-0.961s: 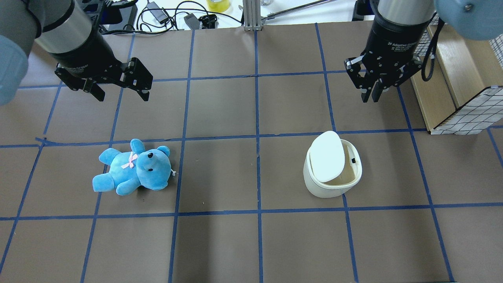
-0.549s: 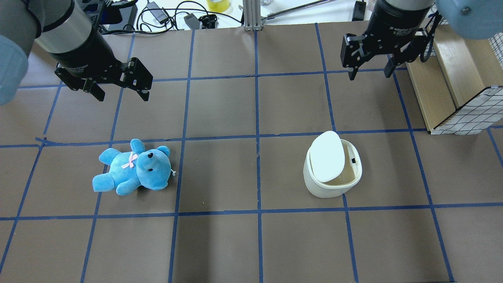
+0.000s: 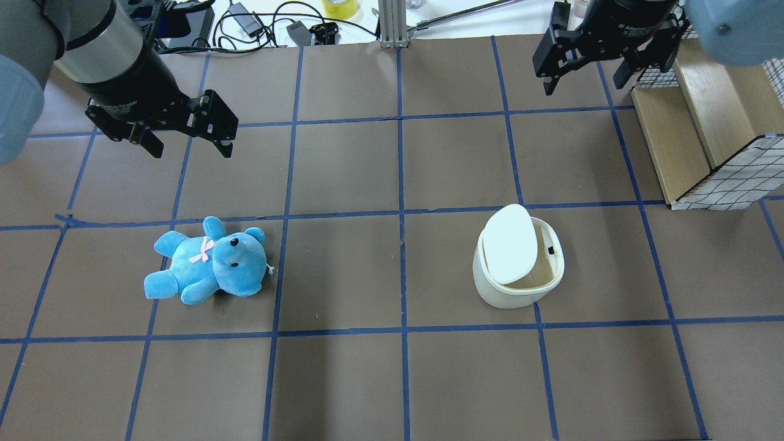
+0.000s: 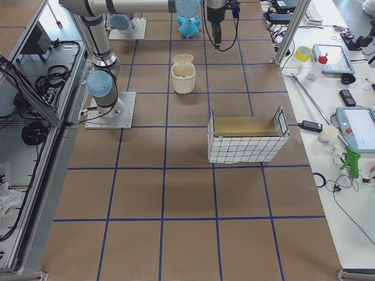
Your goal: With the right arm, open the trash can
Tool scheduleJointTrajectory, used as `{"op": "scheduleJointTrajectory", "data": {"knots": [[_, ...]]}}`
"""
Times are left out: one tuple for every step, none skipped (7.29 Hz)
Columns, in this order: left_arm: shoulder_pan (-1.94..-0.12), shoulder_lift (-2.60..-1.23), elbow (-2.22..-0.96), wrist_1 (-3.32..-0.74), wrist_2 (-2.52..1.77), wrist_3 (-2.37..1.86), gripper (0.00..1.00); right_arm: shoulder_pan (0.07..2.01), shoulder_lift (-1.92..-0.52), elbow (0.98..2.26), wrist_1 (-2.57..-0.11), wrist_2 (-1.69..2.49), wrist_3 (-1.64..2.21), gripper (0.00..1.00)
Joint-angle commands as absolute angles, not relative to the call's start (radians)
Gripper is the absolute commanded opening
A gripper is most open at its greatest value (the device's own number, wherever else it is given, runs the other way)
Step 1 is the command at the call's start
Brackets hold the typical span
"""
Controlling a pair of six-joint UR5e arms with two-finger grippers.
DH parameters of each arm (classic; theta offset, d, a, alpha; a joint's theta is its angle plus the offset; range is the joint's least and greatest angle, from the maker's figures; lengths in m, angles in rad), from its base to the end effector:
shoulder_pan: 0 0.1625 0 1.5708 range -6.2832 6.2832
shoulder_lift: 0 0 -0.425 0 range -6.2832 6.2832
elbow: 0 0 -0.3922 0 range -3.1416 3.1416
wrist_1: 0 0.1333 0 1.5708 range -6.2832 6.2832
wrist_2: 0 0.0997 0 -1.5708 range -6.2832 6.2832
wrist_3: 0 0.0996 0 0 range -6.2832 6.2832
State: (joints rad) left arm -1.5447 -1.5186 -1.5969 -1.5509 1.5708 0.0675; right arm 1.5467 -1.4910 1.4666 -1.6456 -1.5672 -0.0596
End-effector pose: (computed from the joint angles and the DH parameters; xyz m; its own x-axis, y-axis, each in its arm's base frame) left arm -0.1209 -0.4774 0.5022 -0.9991 0.0413 -0.0031 0.0414 0.9981 -0.0459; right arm 0.1207 -0.5381 0.5065 -0.9994 -0.0356 0.0023 -0.0356 0.9944 -0.0991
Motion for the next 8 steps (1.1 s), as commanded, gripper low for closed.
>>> {"op": "scheduleJointTrajectory", "data": {"knots": [[-1.545,-1.519,-1.597,-1.551,1.571,0.067,1.00,1.536,-1.491,1.462,-1.556,-1.552,-0.083,1.00],[-1.545,-1.519,-1.597,-1.551,1.571,0.067,1.00,1.536,-1.491,1.459,-1.554,-1.549,-0.089,1.00],[-1.545,-1.519,-1.597,-1.551,1.571,0.067,1.00,1.534,-1.502,1.453,-1.514,-1.560,-0.097,1.00],[-1.545,-1.519,-1.597,-1.551,1.571,0.067,1.00,1.535,-1.526,1.460,-1.478,-1.565,-0.081,0.97],[-1.545,-1.519,-1.597,-1.551,1.571,0.067,1.00,1.537,-1.549,1.468,-1.477,-1.565,-0.069,0.96],[-1.545,-1.519,-1.597,-1.551,1.571,0.067,1.00,1.536,-1.554,1.470,-1.477,-1.565,-0.071,0.96],[-1.545,-1.519,-1.597,-1.551,1.571,0.067,1.00,1.534,-1.554,1.470,-1.477,-1.565,-0.083,0.96],[-1.545,-1.519,-1.597,-1.551,1.571,0.067,1.00,1.534,-1.554,1.470,-1.477,-1.562,-0.089,0.99]]}}
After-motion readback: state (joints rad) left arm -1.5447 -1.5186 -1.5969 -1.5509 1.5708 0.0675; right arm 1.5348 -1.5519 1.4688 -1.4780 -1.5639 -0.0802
